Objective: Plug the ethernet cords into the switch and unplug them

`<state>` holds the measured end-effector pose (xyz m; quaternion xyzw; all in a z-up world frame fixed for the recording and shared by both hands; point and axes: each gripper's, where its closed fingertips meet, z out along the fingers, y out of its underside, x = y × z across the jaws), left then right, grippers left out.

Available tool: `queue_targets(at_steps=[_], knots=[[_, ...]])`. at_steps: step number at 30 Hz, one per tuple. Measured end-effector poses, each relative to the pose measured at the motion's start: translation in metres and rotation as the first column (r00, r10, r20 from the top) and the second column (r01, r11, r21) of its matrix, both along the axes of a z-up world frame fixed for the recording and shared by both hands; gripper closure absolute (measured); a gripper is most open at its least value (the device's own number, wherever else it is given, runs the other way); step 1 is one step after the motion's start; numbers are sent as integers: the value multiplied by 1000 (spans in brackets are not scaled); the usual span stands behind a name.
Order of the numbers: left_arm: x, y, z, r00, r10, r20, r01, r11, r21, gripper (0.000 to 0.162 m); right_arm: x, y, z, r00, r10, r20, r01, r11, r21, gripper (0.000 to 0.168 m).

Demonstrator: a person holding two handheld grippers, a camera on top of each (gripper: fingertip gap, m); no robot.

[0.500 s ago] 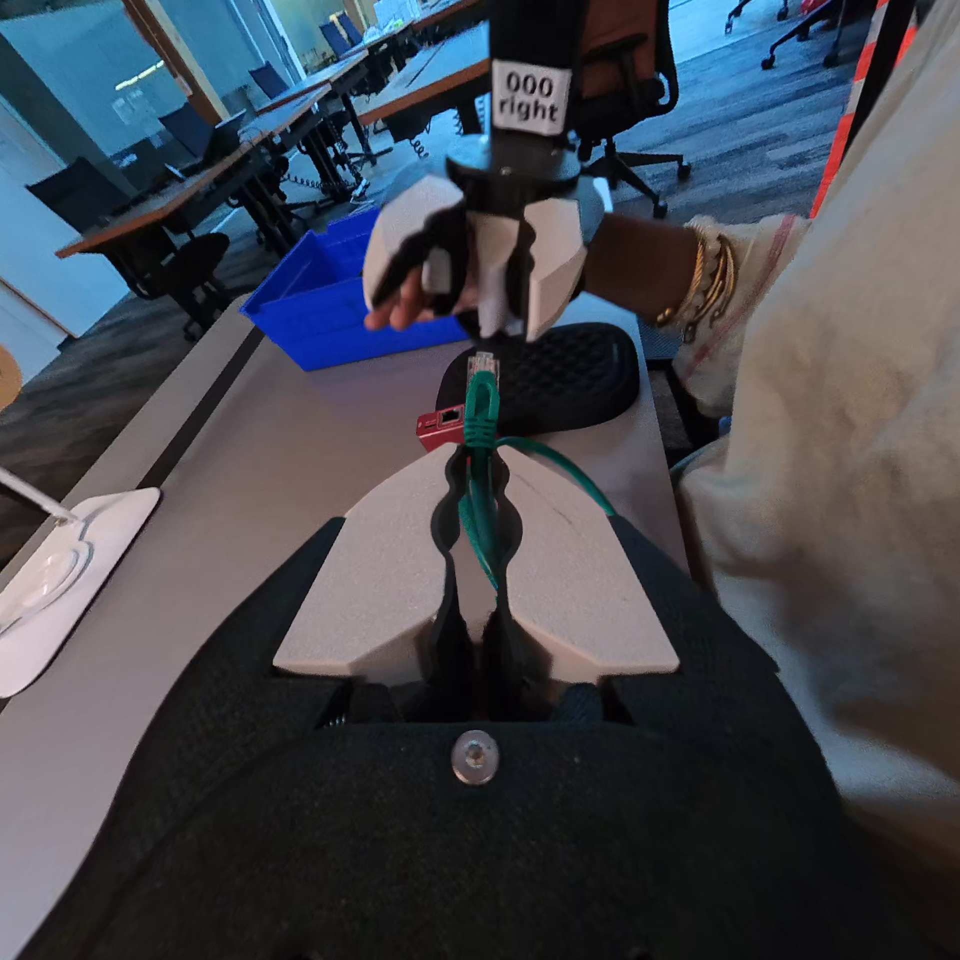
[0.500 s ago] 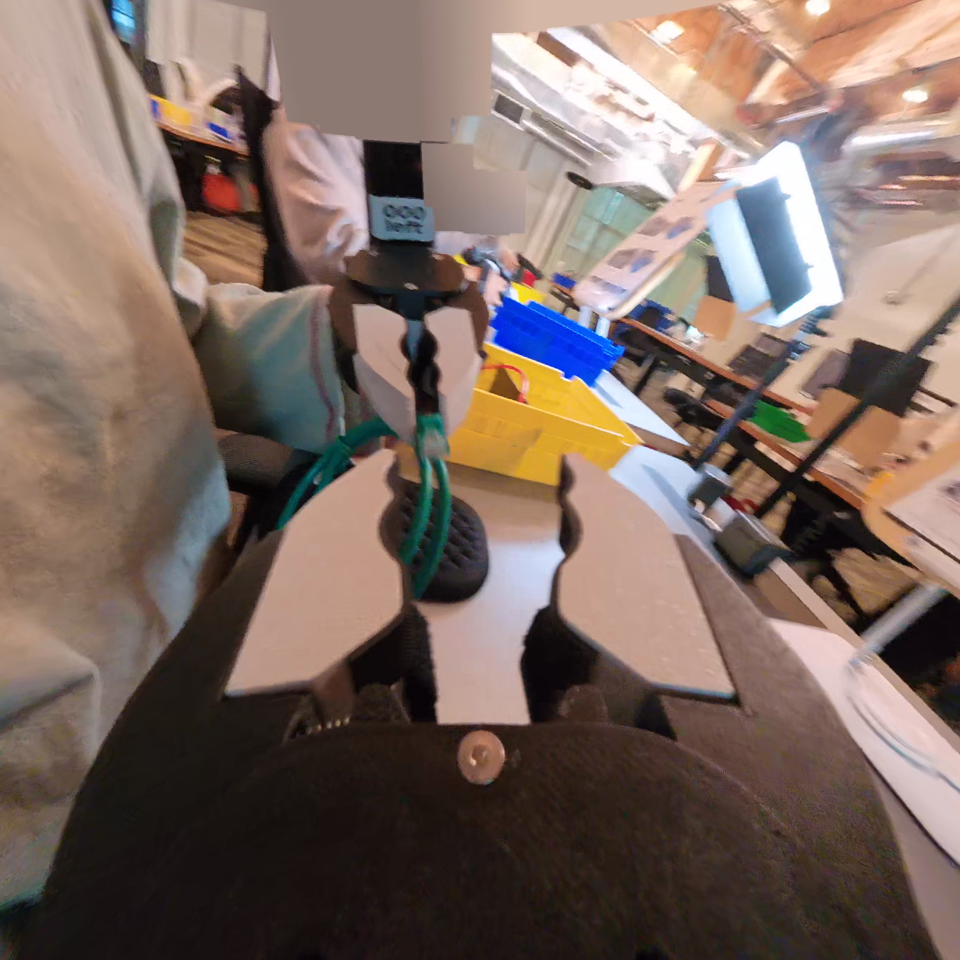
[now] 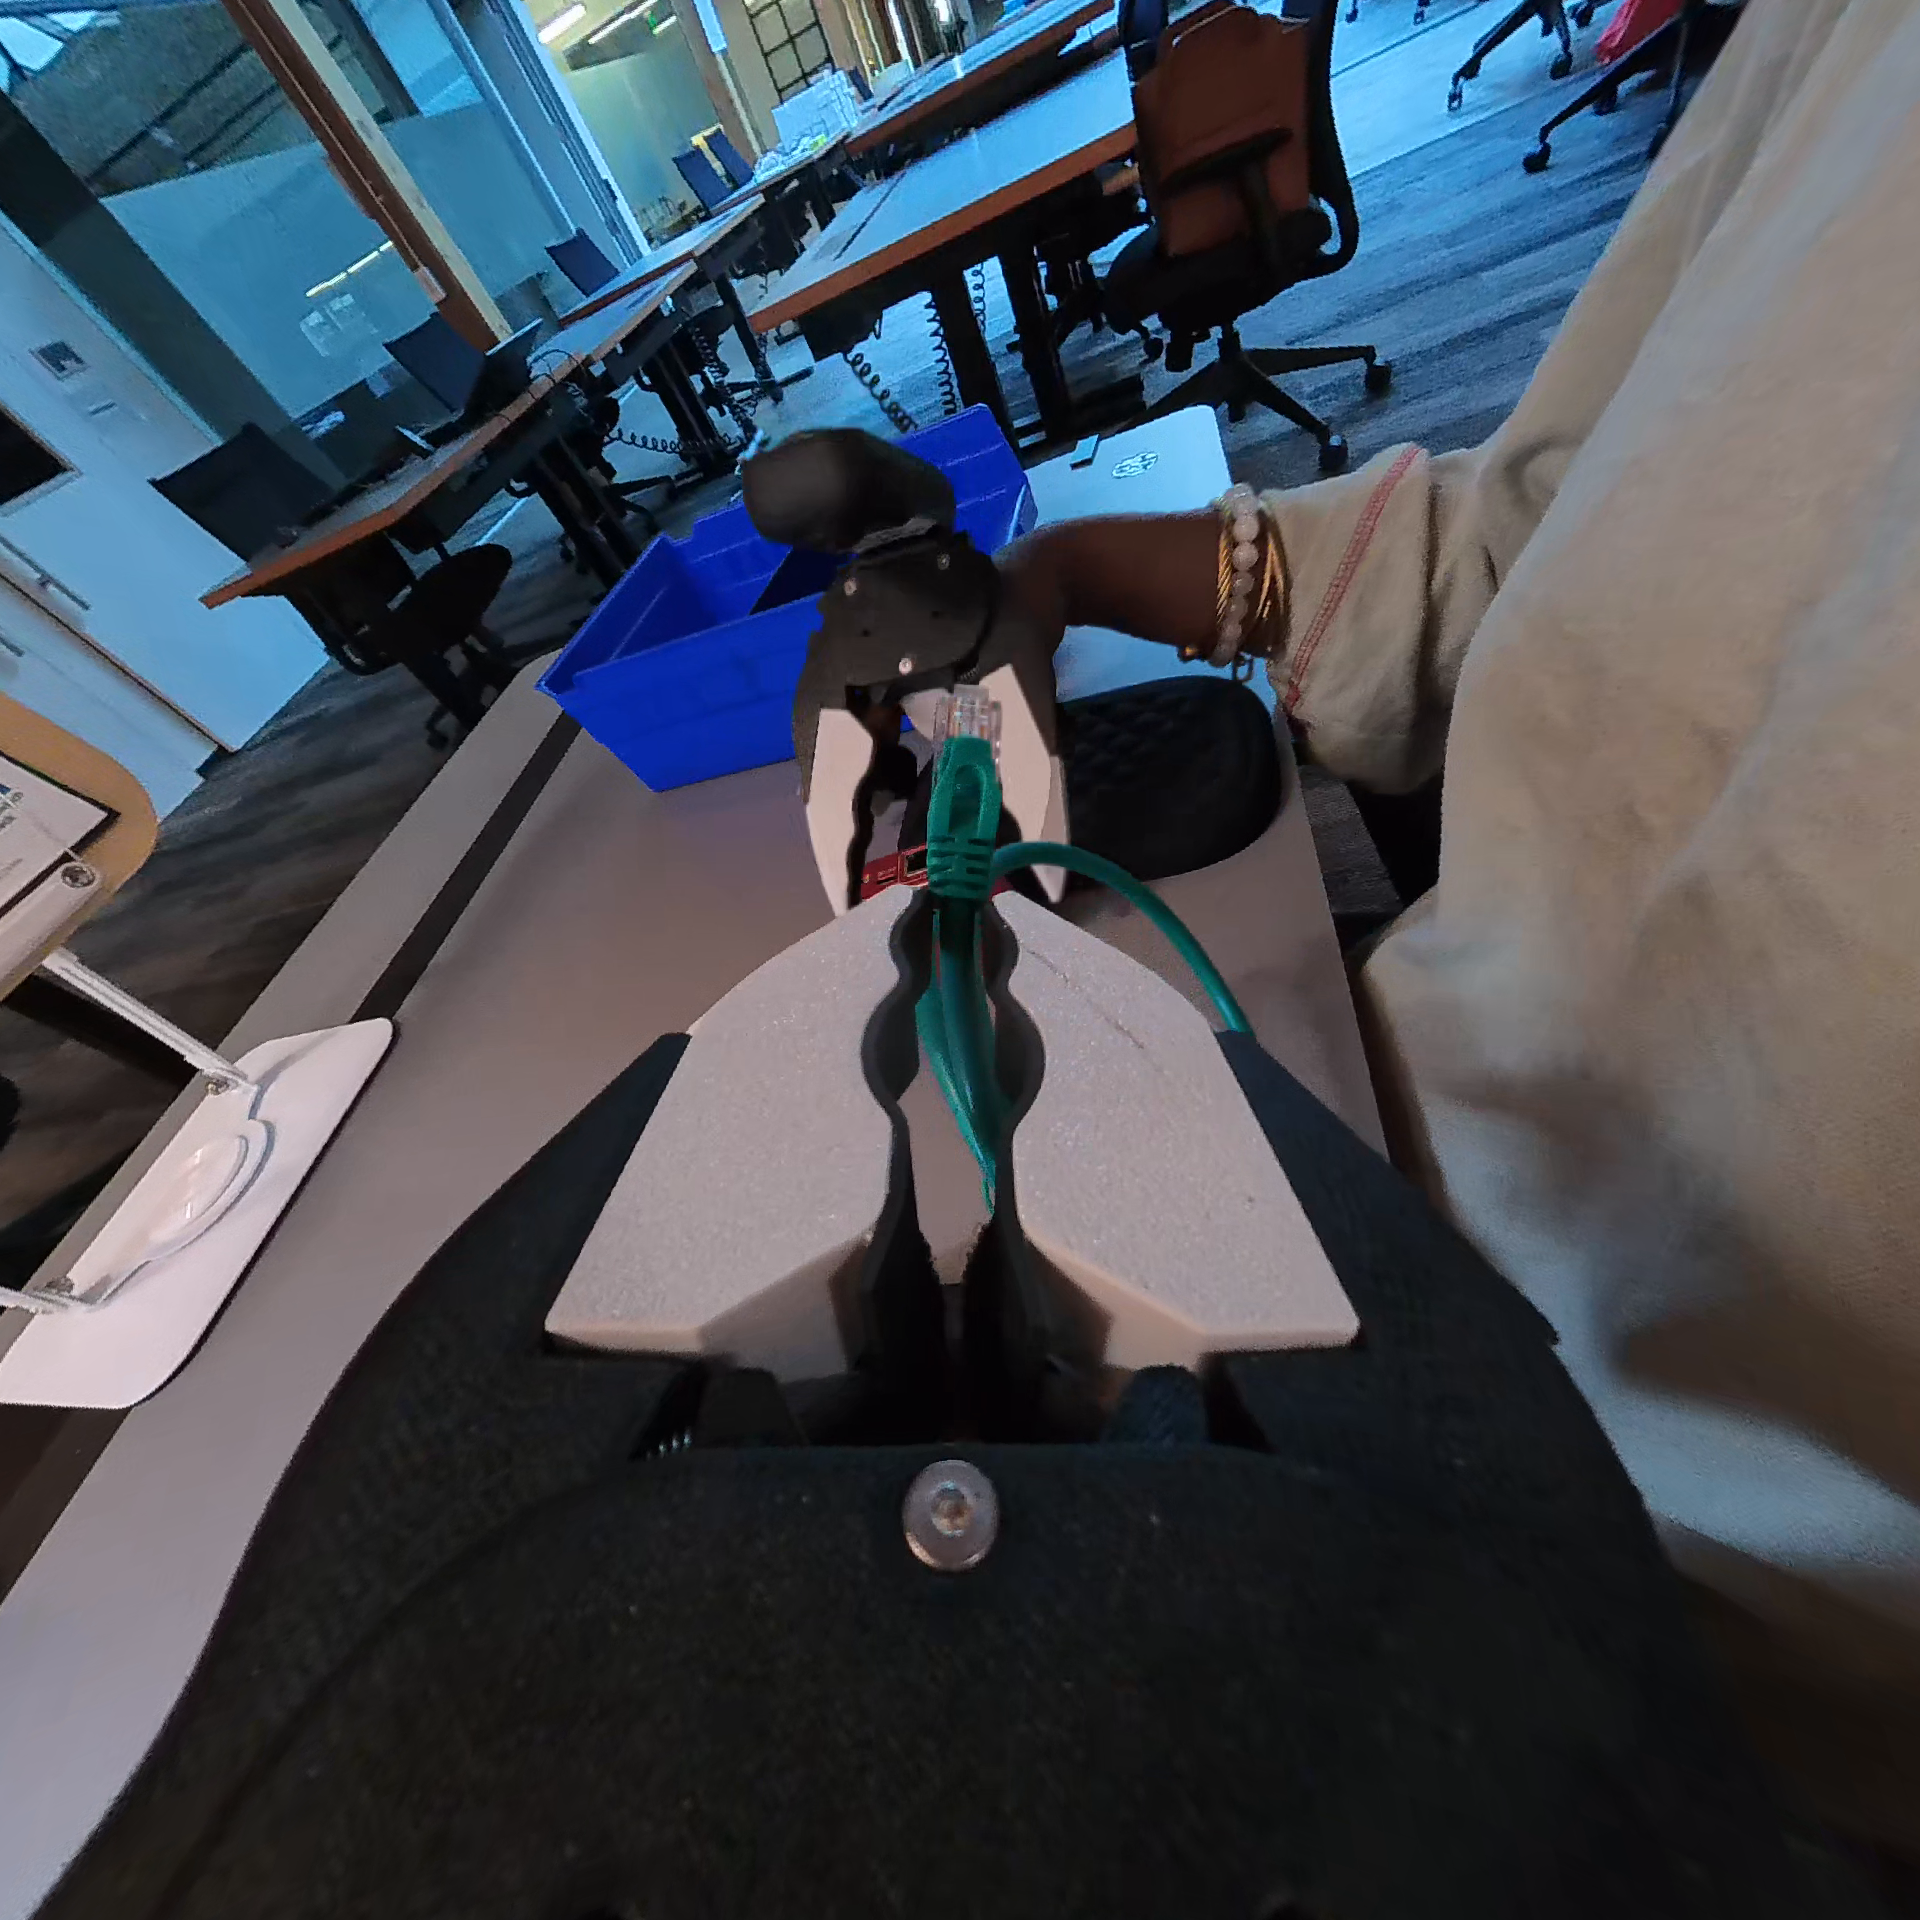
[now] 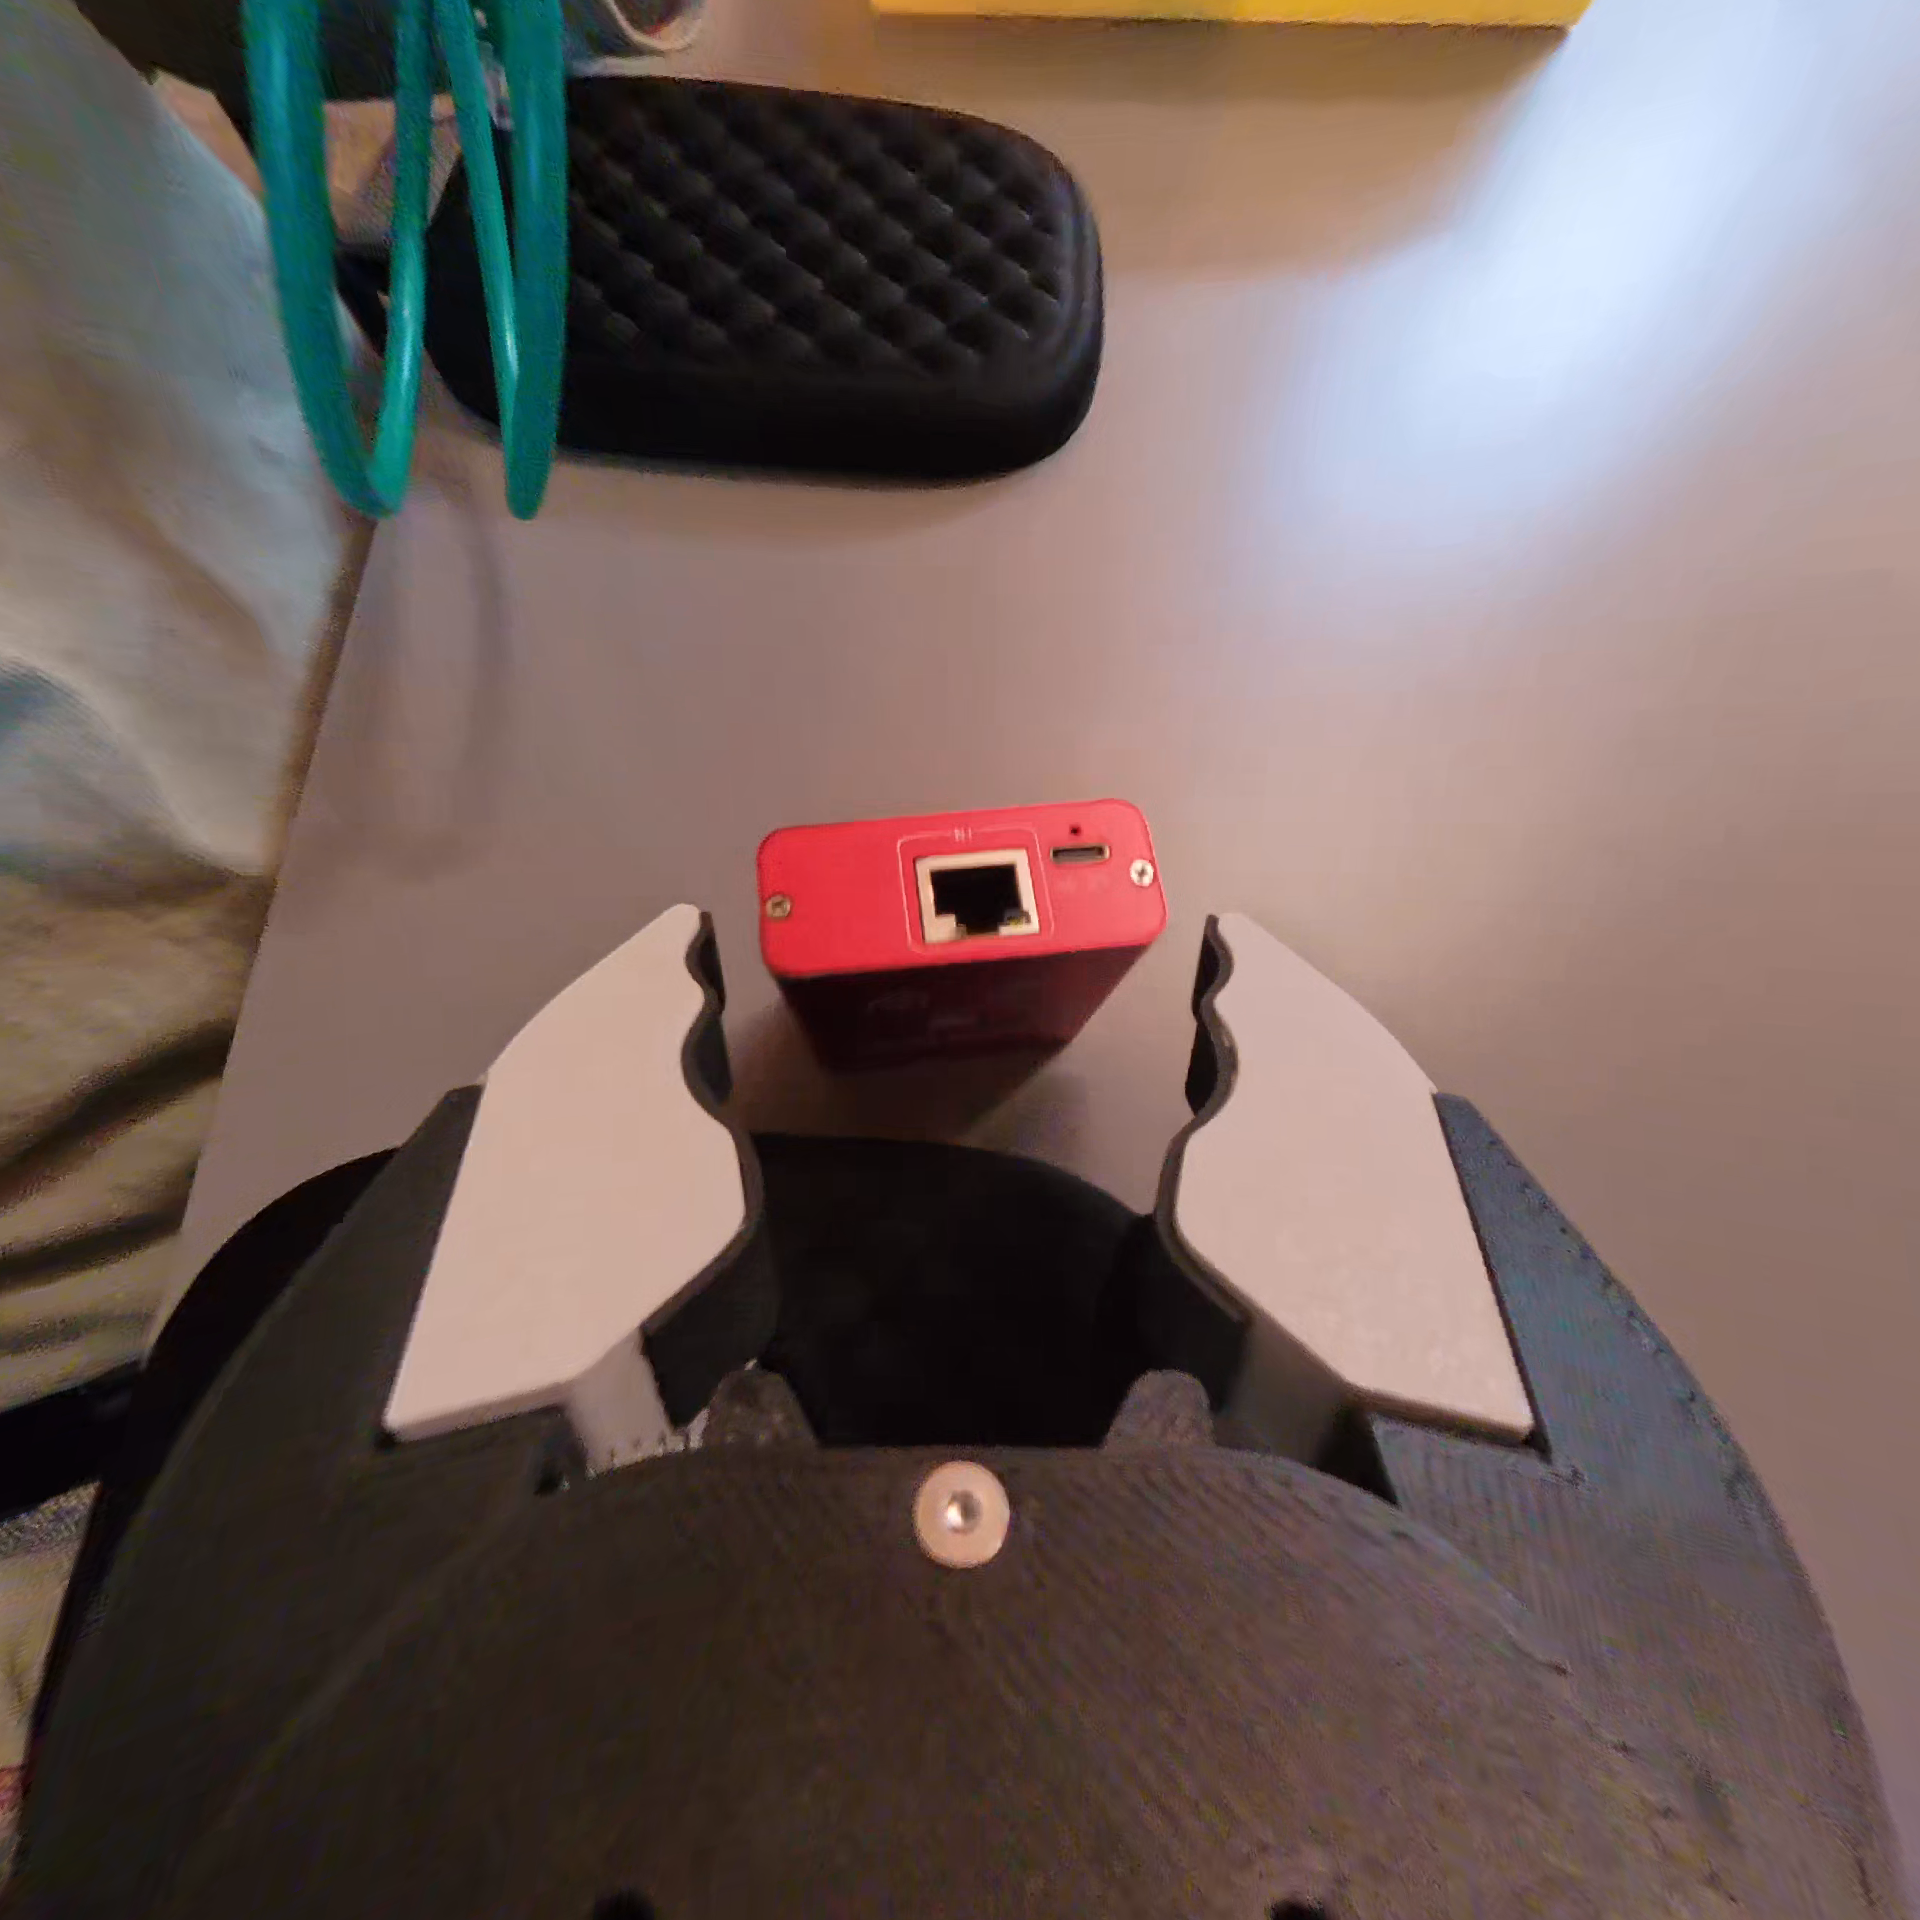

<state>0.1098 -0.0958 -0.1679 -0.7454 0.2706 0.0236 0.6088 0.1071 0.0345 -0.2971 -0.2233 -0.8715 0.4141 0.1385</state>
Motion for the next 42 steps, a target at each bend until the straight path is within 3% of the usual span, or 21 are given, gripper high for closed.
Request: queue_targets(at_steps=[3,7,17,19,24,29,32,36,42], knots=[[-3,-1,1,1000,4,15,-5,1000,13,153,-5,-12,3,998,51,-20,-51,999,-7,96],[-5,-3,-2,1000,19,16,-19,1000,15,154,-13,-30,5,999,45,-28,-45,999,-8,97],[-10,-8,-14,999,51,-15,-51,998,-22,154,-26,-67,-22,994,84,64,-93,982,164,98],[-11,-8,-15,998,55,-22,-55,998,-25,153,-27,-66,-29,993,79,83,-95,973,209,98],[-12,-11,-16,998,58,-25,-59,998,-23,154,-19,-44,-24,994,38,101,-58,978,201,71],[-15,-12,-17,998,68,-13,-68,998,-17,154,-7,-14,-27,995,0,100,-14,990,141,80],[-15,-10,-17,998,69,-9,-69,998,-13,154,-7,-14,-27,996,19,90,-33,988,153,101],[-14,-9,-17,998,67,-20,-67,998,-13,153,-6,-12,-26,996,27,88,-42,984,172,102],[-17,-10,-17,997,80,-19,-80,997,-10,154,6,-15,11,998,-1,65,-16,965,260,102]])
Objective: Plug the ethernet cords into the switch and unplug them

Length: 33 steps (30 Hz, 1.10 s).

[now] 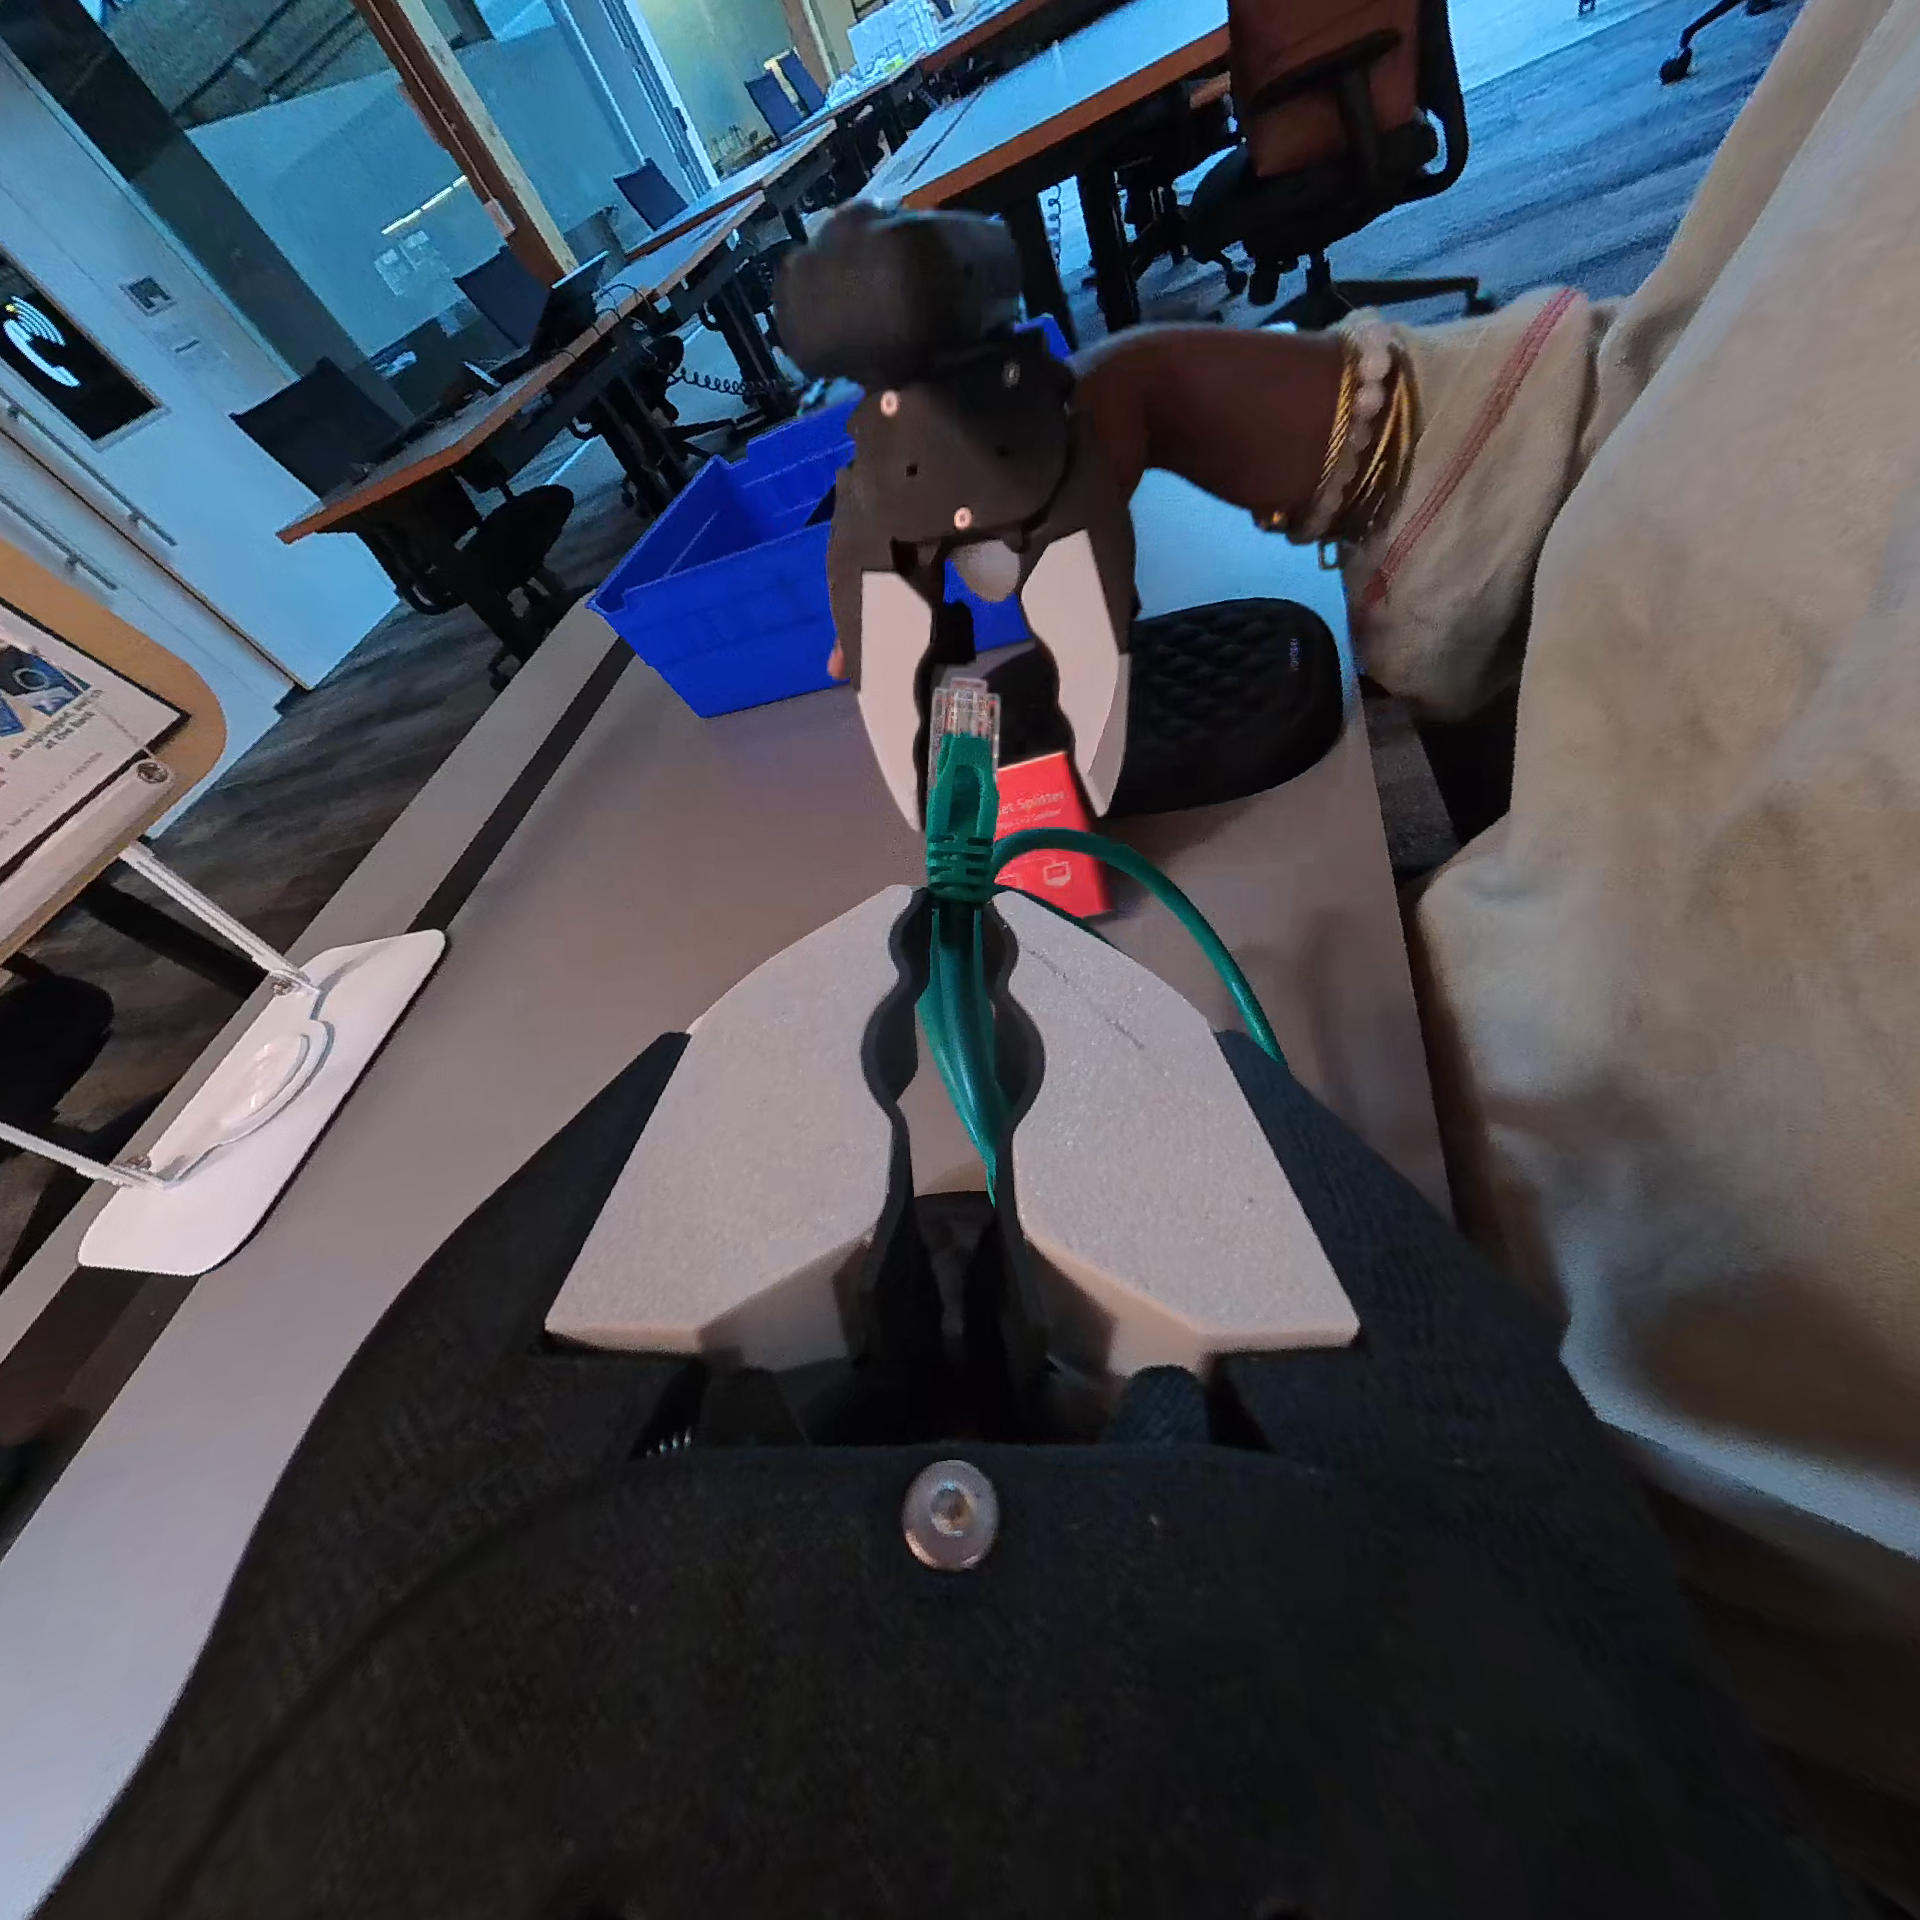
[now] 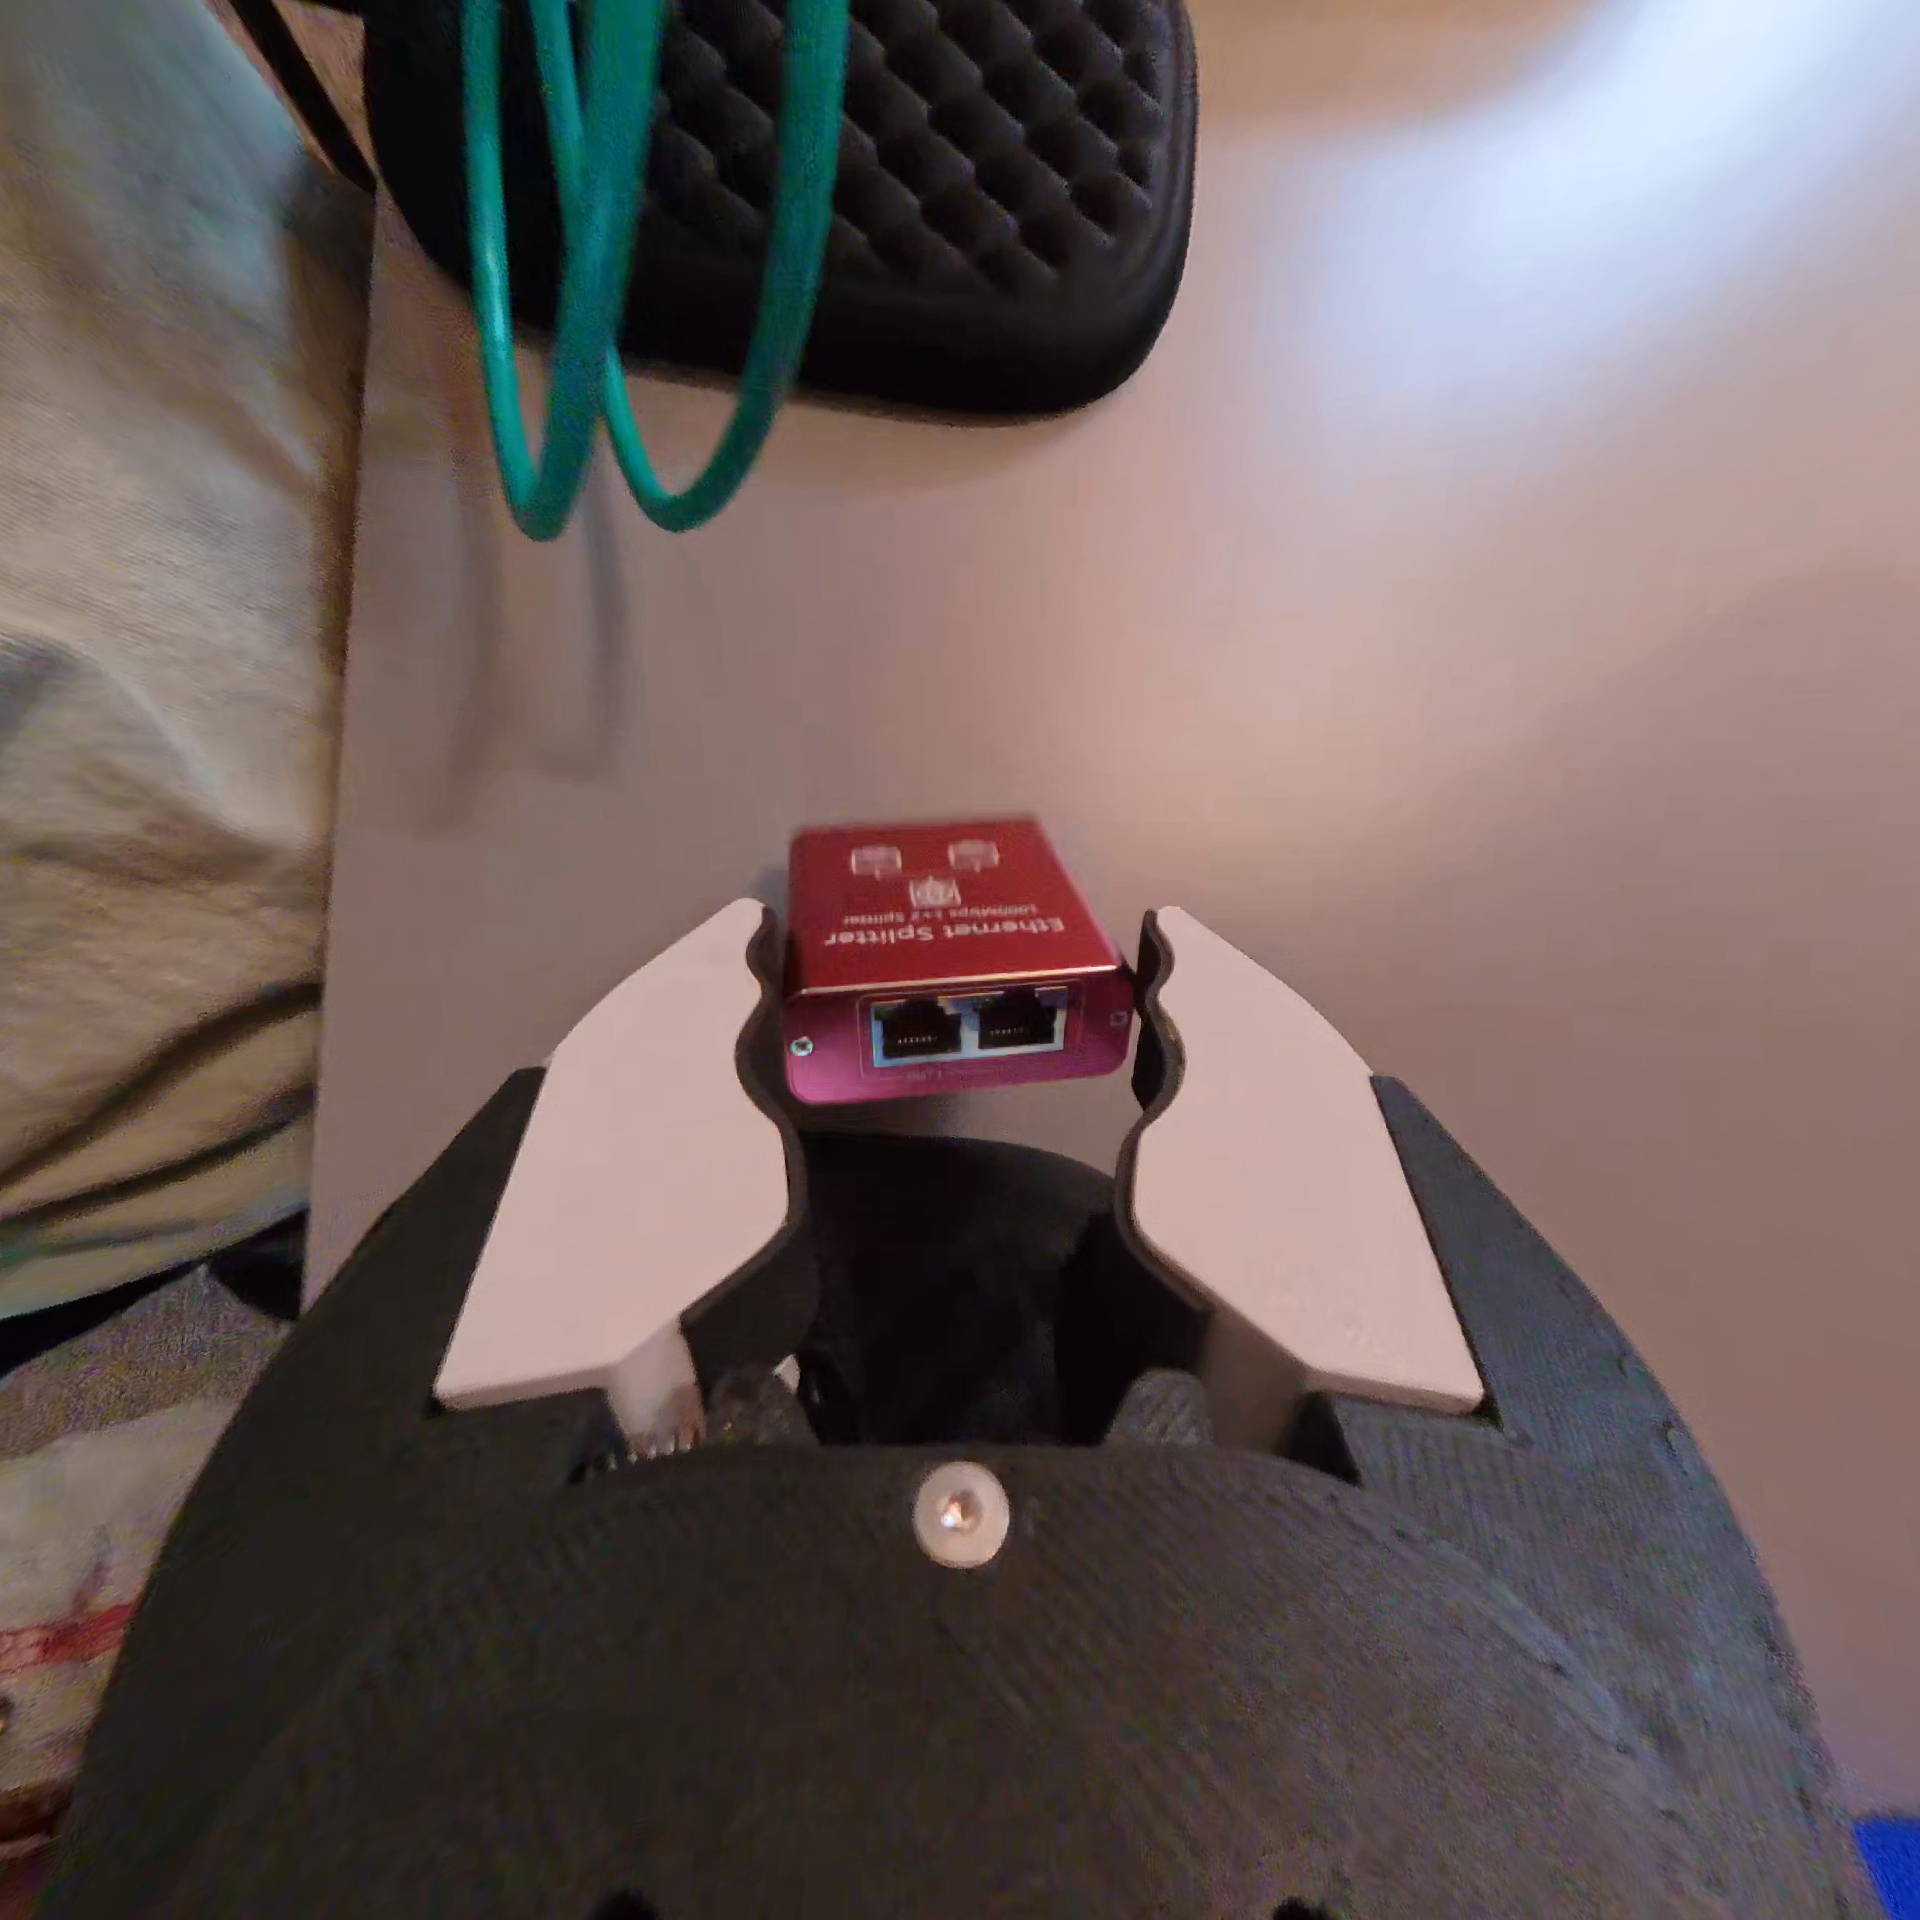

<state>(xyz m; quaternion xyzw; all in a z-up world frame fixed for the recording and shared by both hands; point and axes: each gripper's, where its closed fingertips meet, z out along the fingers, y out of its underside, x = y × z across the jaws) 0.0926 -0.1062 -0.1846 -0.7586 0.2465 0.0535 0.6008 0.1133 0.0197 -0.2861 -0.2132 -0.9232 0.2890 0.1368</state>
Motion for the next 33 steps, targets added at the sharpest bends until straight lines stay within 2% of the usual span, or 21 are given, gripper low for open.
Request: queue_targets(at_steps=[5,13,18,28,33], knots=[[2,1,-1,1000,1,-8,-1,1000,1,154,8,-7,-1,996,6,89,-23,980,198,104],[3,3,-6,1000,4,21,-3,1000,-23,154,11,-1,-2,997,-42,69,30,984,176,103],[5,5,-9,1000,2,13,-1,1000,-30,153,12,-1,4,997,-53,56,50,997,63,70],[5,5,-9,1000,4,9,-4,1000,-29,154,21,13,-33,941,-82,330,-24,952,305,75],[0,4,-9,1000,14,17,-14,1000,-23,153,23,9,-45,922,-66,381,-67,943,325,78]])
